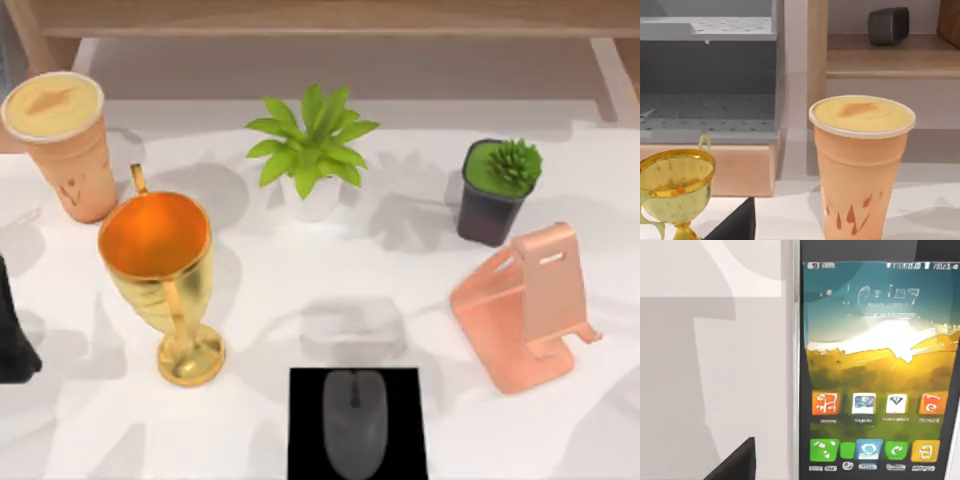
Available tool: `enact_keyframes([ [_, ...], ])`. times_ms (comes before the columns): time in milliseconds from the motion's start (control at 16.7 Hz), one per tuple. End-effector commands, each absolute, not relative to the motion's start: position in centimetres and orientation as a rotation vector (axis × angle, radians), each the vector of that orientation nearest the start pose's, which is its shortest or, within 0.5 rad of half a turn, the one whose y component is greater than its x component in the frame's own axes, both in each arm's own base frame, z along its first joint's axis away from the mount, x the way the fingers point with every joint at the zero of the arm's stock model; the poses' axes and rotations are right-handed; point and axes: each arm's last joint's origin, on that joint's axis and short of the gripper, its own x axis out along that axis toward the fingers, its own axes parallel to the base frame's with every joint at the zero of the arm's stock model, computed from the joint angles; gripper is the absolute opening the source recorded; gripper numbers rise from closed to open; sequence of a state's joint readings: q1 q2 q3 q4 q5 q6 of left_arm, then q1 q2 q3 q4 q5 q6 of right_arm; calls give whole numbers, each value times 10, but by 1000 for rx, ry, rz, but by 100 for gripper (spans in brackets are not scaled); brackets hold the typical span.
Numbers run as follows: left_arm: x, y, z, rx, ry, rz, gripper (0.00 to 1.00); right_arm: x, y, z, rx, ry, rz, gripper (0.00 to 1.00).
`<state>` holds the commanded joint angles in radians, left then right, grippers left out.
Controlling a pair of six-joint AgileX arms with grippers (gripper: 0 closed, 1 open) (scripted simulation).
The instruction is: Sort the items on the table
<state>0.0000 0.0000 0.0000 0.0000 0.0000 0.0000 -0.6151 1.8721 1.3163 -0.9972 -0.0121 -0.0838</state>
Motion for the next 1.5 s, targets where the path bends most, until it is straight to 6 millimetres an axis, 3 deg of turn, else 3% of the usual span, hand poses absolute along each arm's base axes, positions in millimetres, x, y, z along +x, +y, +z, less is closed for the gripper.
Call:
enact_keyframes([
  [240,106,-1,160,0,0,0,100,285,-196,170,415,1513,-405,100],
  [660,106,-1,160,0,0,0,100,286,-197,108,415,1507,-407,100],
  [900,106,-1,160,0,0,0,100,286,-197,105,416,1510,-406,100],
  [1500,106,-1,160,0,0,0,100,286,-197,105,416,1510,-406,25],
])
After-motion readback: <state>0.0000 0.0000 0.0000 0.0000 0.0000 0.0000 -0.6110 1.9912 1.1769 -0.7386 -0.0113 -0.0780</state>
